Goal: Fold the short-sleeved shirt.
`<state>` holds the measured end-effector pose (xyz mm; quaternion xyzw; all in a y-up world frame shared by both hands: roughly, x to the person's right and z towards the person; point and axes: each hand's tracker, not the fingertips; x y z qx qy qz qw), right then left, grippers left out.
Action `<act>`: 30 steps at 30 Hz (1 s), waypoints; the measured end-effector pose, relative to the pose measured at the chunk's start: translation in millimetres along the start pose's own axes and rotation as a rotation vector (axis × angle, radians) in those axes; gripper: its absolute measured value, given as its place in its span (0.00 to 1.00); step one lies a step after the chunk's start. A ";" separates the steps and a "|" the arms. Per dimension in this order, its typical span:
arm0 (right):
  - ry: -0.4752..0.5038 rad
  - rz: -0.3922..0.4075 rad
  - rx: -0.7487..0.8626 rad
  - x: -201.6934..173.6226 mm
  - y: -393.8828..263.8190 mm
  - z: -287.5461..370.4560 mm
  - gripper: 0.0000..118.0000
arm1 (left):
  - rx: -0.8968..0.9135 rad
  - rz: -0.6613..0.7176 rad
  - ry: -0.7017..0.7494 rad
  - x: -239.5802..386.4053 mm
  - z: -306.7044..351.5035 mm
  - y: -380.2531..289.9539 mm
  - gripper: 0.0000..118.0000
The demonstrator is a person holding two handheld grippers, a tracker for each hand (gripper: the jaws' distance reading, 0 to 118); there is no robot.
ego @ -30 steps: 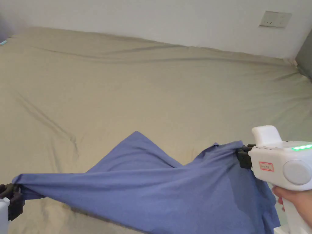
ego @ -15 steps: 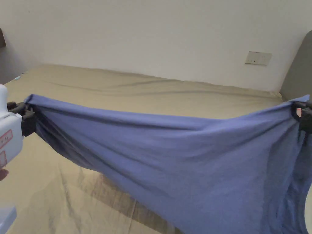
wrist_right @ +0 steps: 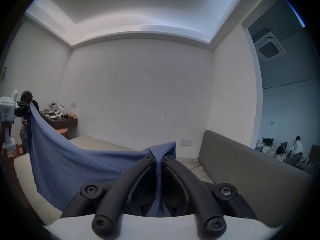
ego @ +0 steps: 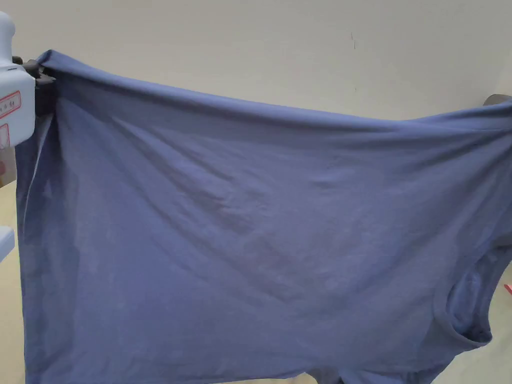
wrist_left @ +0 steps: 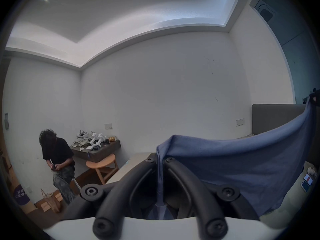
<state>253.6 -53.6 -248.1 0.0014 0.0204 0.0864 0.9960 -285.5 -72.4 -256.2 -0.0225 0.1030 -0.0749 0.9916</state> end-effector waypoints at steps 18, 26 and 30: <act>-0.013 0.039 -0.026 -1.3 52.8 -133.8 0.05 | -0.051 -0.055 0.012 -0.2 -116.8 55.1 0.02; -0.063 0.095 -0.014 -2.8 77.0 -226.6 0.05 | -0.077 -0.065 0.031 16.4 -202.8 75.1 0.02; -0.079 0.109 -0.004 -2.7 84.4 -266.4 0.05 | -0.081 -0.063 0.033 19.0 -245.6 79.2 0.02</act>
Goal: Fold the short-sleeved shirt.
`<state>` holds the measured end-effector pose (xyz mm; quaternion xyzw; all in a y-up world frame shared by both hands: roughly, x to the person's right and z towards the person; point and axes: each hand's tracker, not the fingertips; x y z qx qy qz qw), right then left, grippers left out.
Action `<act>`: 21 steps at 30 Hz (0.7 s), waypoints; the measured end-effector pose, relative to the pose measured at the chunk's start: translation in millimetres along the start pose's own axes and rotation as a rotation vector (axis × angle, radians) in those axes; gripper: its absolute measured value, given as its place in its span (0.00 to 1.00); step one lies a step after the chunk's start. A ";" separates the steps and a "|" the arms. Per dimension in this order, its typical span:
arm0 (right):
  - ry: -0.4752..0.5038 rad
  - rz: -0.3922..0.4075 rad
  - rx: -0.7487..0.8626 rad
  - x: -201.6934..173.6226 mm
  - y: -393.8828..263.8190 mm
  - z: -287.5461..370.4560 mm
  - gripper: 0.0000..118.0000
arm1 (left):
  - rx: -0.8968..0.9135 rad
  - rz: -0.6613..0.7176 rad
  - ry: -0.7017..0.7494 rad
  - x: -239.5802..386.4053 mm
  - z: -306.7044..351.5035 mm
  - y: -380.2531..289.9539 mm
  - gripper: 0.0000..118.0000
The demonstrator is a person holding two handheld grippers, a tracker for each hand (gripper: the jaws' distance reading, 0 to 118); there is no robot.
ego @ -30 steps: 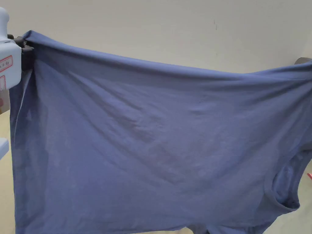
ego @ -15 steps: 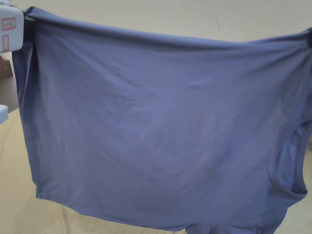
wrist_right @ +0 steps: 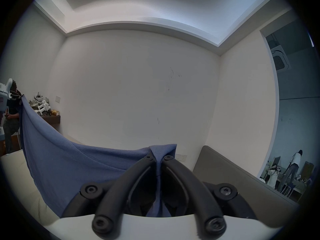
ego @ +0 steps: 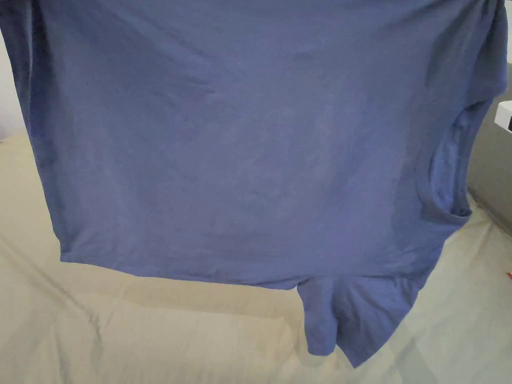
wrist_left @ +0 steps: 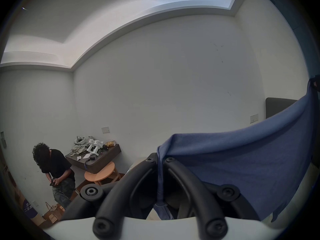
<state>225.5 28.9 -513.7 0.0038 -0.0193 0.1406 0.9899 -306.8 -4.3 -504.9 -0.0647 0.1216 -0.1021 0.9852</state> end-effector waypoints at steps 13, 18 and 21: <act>0.006 -0.002 -0.102 -22.9 -68.1 -77.8 0.05 | -0.090 -0.034 -0.013 38.3 -101.6 -54.9 0.02; 0.064 -0.019 -0.210 -39.4 -138.6 -80.9 0.05 | -0.178 -0.062 -0.039 56.0 -118.5 -123.1 0.02; 0.119 -0.086 -0.291 -42.8 -194.7 -79.9 0.05 | -0.261 -0.055 -0.076 61.4 -121.0 -171.1 0.02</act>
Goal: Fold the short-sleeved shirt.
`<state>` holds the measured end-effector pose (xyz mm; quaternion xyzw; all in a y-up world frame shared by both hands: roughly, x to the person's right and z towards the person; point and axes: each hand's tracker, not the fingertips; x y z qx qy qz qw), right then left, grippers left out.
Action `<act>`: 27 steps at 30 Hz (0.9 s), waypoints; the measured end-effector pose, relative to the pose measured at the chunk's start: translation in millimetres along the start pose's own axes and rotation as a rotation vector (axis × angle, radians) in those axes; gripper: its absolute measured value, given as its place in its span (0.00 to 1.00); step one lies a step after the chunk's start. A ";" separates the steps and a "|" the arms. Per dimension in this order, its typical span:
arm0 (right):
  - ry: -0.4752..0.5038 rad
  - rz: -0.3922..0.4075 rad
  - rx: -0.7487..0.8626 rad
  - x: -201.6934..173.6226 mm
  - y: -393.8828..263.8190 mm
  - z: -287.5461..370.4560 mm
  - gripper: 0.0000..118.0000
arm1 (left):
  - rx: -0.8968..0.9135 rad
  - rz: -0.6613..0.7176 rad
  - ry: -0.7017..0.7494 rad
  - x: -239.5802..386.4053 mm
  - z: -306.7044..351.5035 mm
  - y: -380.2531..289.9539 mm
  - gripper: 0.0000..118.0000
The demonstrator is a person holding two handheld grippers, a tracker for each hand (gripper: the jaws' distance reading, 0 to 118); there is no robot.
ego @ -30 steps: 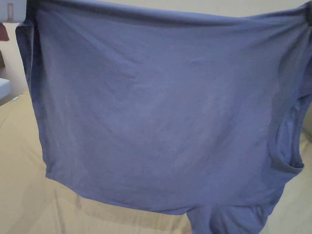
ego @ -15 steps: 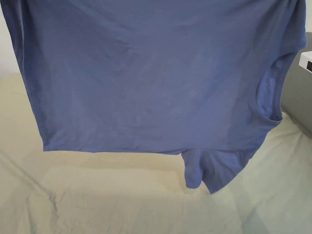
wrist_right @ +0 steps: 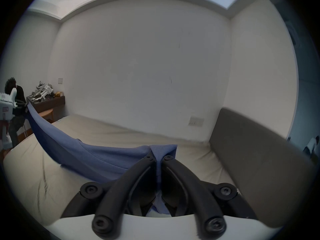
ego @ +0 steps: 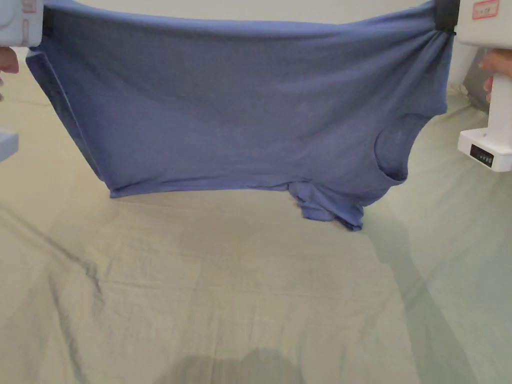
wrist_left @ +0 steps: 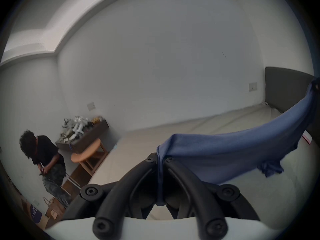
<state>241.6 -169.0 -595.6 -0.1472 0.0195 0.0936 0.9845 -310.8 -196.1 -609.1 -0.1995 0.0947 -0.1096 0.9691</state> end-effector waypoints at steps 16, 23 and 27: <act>0.119 0.075 -0.401 -47.4 -279.3 136.1 0.05 | -0.402 -0.167 -0.164 45.8 136.5 -304.1 0.02; 0.204 0.139 -0.609 -70.5 -372.3 226.5 0.05 | -0.553 -0.296 -0.187 49.6 198.3 -402.1 0.02; 0.220 0.096 -0.686 -64.5 -389.9 255.7 0.05 | -0.589 -0.343 -0.184 42.6 229.0 -425.1 0.02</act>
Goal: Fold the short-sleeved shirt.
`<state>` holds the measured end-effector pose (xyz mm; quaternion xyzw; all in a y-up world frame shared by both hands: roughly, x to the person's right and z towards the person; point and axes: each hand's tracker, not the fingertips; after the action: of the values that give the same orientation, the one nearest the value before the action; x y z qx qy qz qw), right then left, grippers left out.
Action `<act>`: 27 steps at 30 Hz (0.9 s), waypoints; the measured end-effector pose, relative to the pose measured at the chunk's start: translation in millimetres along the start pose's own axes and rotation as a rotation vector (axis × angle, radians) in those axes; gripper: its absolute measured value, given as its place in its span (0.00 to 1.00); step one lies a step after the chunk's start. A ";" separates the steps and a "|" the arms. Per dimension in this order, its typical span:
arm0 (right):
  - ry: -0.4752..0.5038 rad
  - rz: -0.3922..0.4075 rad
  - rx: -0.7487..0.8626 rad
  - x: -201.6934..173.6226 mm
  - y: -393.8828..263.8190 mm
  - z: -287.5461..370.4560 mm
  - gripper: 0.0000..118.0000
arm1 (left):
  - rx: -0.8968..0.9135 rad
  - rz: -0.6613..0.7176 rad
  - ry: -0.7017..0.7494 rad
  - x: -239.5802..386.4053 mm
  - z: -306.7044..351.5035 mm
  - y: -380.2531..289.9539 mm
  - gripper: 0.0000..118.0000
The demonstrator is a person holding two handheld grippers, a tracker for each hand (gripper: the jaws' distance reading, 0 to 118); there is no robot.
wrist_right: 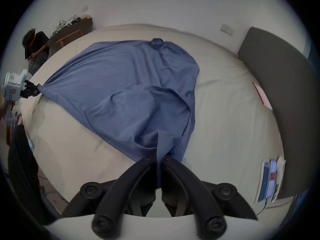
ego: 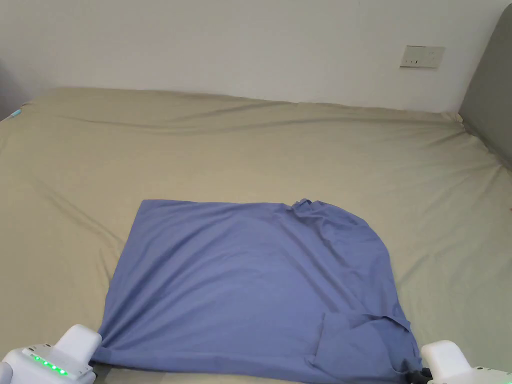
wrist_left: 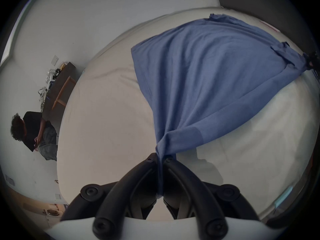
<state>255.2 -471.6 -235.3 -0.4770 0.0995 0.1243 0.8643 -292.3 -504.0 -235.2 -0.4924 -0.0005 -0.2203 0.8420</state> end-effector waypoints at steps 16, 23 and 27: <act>0.054 -0.111 -0.198 2.0 -54.0 7.2 0.05 | -0.126 -0.142 -0.025 21.1 15.1 -52.1 0.02; -0.068 -0.114 -0.177 6.3 -54.5 6.1 0.83 | -0.066 -0.009 -0.004 4.4 26.4 -45.5 0.99; -0.089 -0.162 0.048 12.7 -12.1 62.8 0.83 | 0.147 0.208 -0.087 -22.8 79.8 -9.9 0.94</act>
<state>274.3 -423.0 -196.4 -0.4566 0.0252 0.0725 0.8863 -299.3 -433.5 -190.8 -0.4358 -0.0021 -0.1095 0.8933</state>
